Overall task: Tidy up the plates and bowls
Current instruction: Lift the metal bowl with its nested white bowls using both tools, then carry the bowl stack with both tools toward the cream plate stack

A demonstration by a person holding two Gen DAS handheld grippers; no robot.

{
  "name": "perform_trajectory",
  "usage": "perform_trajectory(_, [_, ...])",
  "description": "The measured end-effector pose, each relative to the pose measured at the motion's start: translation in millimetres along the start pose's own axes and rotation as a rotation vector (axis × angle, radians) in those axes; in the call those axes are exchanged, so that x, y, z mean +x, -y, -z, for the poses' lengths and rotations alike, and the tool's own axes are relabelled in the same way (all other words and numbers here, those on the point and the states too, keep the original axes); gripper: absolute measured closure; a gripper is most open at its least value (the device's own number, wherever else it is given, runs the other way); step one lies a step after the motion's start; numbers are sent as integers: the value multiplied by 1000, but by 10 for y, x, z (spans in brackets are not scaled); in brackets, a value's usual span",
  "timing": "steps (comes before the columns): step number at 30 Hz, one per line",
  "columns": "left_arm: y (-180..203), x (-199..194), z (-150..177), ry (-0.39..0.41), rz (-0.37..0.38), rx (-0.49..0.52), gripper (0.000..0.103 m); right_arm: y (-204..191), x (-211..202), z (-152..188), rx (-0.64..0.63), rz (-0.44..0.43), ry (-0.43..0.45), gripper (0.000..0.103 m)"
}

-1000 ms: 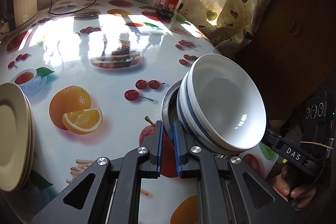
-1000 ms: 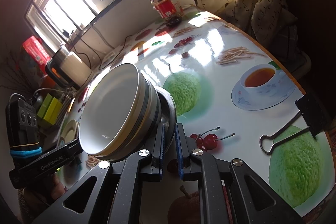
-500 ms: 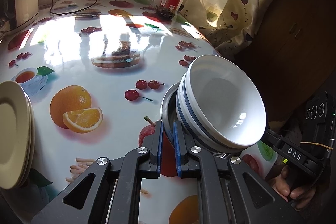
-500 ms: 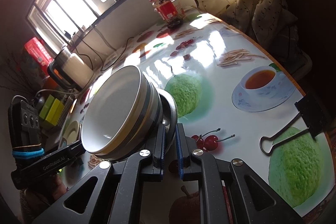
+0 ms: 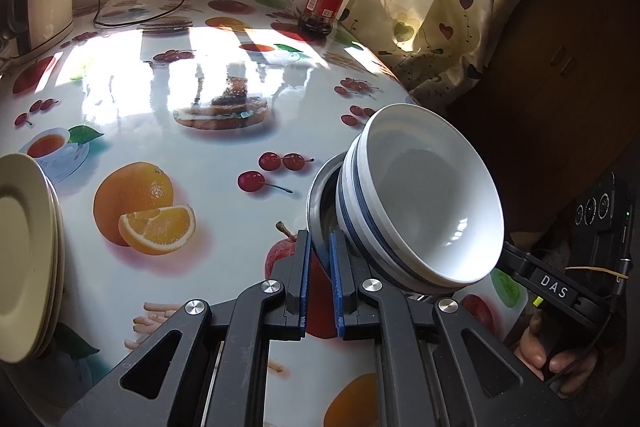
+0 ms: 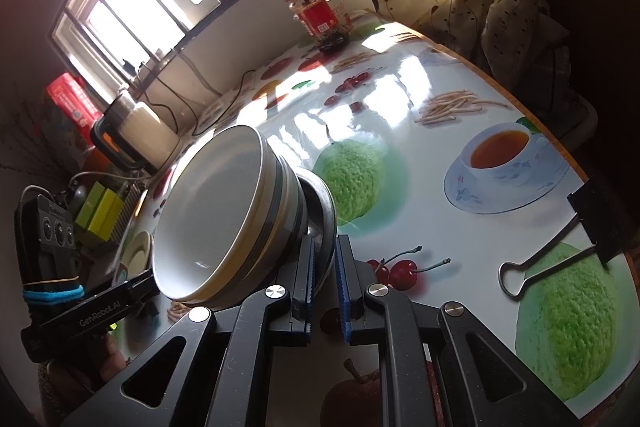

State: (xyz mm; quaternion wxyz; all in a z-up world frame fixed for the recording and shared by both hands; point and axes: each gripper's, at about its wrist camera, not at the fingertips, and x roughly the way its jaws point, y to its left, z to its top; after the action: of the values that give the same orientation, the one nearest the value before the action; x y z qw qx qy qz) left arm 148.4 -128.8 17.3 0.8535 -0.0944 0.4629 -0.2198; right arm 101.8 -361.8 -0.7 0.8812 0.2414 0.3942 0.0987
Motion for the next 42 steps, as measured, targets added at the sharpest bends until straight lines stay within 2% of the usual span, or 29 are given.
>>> perform_trajectory(8, [-44, 19, -31, -3, 14, -22, 93, 113, 136, -91, 34, -45, -22, 89])
perform_trajectory(13, [-46, 29, -39, 3, 8, -17, 93, 81, 142, -99, 10, -52, -21, 91])
perform_trajectory(25, [-41, -8, -6, 17, 12, -25, 96, 100, 131, -79, 25, -84, -20, 91])
perform_trajectory(27, [-44, -52, -6, 33, 19, -23, 101, 89, 120, -79, 24, -86, -16, 91])
perform_trajectory(31, [-59, -99, -25, 42, 15, -28, 102, 49, 131, -78, 19, -78, -22, 91])
perform_trajectory(37, [-99, -81, 3, 27, 28, -44, 101, 52, 142, -51, 26, -80, -29, 91])
perform_trajectory(42, [-137, -31, 5, 7, 15, -65, 93, 56, 145, -53, 23, -83, -29, 91])
